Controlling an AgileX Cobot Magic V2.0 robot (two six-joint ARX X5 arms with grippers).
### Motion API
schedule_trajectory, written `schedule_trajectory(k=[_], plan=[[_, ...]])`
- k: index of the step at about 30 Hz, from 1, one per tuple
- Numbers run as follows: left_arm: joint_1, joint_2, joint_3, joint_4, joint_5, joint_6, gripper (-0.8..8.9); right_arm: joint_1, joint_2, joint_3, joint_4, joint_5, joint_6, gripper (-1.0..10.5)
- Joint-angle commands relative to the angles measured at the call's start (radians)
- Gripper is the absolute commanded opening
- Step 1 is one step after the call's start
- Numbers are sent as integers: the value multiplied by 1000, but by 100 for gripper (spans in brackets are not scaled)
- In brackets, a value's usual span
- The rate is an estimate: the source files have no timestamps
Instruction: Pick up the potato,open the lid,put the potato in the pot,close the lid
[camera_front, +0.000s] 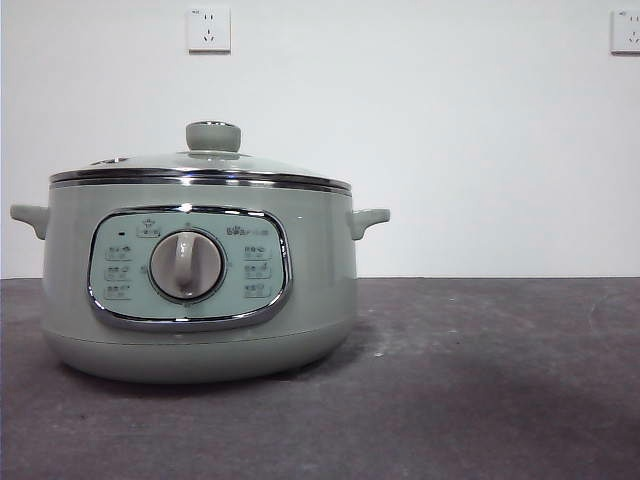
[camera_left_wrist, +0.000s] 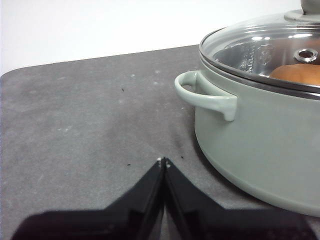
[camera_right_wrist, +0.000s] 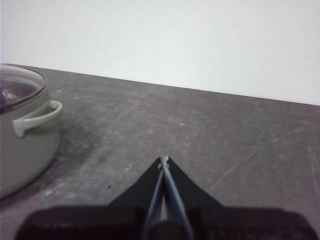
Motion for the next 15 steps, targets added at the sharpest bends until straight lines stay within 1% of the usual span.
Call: schedule_trajectory(k=[1, 6, 15], plan=[[3, -3, -17, 5, -2, 3, -3, -1, -36, -58, 35, -1, 34, 1], [3, -3, -17, 5, -2, 3, -3, -1, -92, -103, 26, 6, 64, 1], [3, -3, -17, 5, -2, 3, -3, -1, -97, -104, -114, 14, 68, 1]])
